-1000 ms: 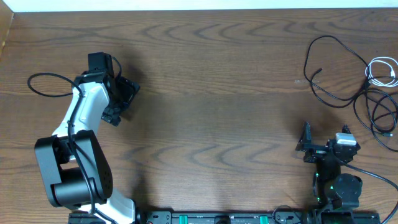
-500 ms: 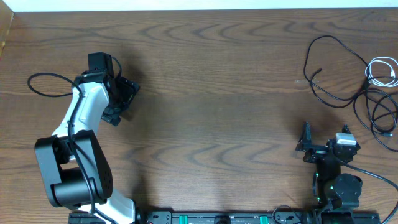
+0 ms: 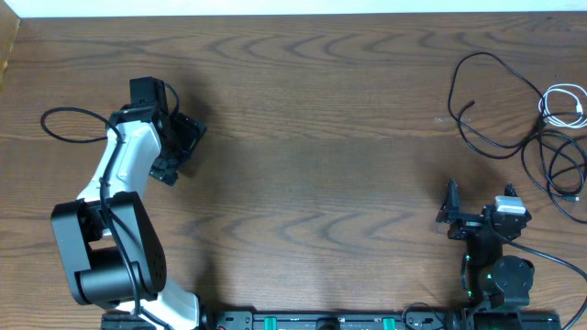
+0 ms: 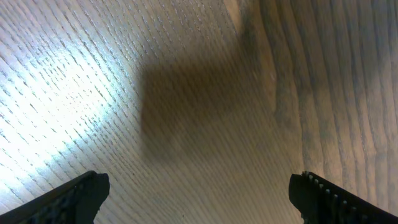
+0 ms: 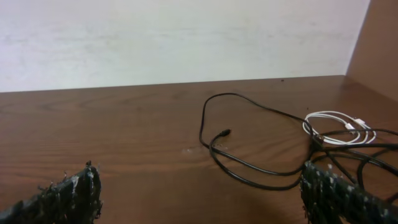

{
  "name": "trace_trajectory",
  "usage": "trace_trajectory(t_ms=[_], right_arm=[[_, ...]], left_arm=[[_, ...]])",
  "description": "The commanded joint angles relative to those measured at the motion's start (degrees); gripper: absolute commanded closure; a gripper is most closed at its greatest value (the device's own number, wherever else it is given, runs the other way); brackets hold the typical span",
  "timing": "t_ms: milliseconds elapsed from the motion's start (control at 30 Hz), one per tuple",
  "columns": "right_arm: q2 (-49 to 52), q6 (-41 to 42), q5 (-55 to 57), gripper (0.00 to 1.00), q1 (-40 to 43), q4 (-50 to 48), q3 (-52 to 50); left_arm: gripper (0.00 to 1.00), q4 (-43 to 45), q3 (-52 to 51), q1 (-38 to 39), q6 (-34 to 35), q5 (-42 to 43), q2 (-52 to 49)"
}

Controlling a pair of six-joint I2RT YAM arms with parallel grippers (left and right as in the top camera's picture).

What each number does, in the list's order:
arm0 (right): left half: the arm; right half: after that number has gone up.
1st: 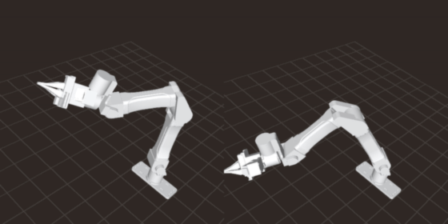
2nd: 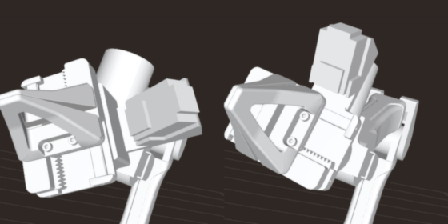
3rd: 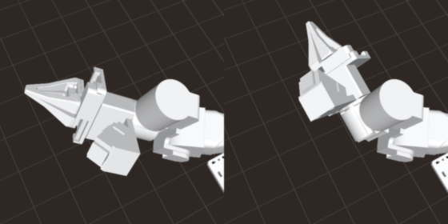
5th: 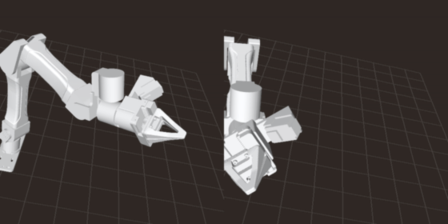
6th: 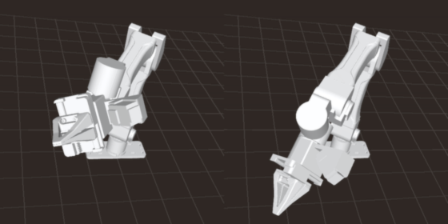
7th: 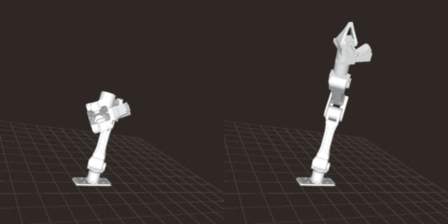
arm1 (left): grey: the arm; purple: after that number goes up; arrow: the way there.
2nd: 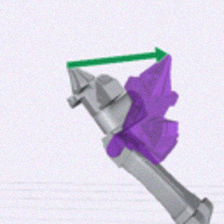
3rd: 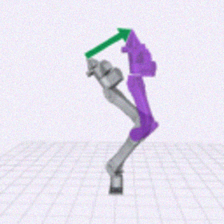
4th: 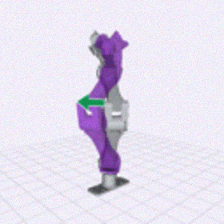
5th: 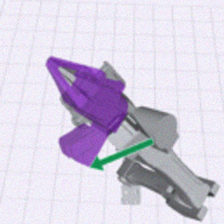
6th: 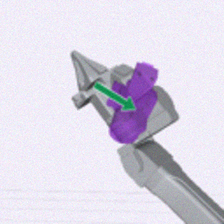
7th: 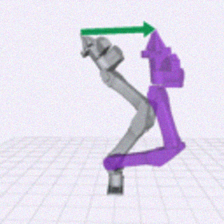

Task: Untangle cables

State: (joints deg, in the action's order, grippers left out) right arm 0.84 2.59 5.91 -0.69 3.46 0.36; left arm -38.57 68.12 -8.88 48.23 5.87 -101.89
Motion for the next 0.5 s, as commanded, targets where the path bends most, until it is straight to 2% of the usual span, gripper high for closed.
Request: trace_trajectory(t_ms=[0, 167, 467], right_arm=[[-0.52, 0.79, -0.48, 0.01, -0.48, 0.26, -0.07], [-0.52, 0.79, -0.46, 0.01, -0.48, 0.26, -0.07], [-0.52, 0.79, -0.46, 0.01, -0.48, 0.26, -0.07]], left_arm=[[0.02, -0.17, 0.61, 0.07, 0.37, -0.35, 2.08], [0.02, -0.94, 0.61, 0.07, -0.68, -1.38, 5.9], [0.02, -18.01, -0.85, 0.07, -2.19, -12.92, 13.29]])
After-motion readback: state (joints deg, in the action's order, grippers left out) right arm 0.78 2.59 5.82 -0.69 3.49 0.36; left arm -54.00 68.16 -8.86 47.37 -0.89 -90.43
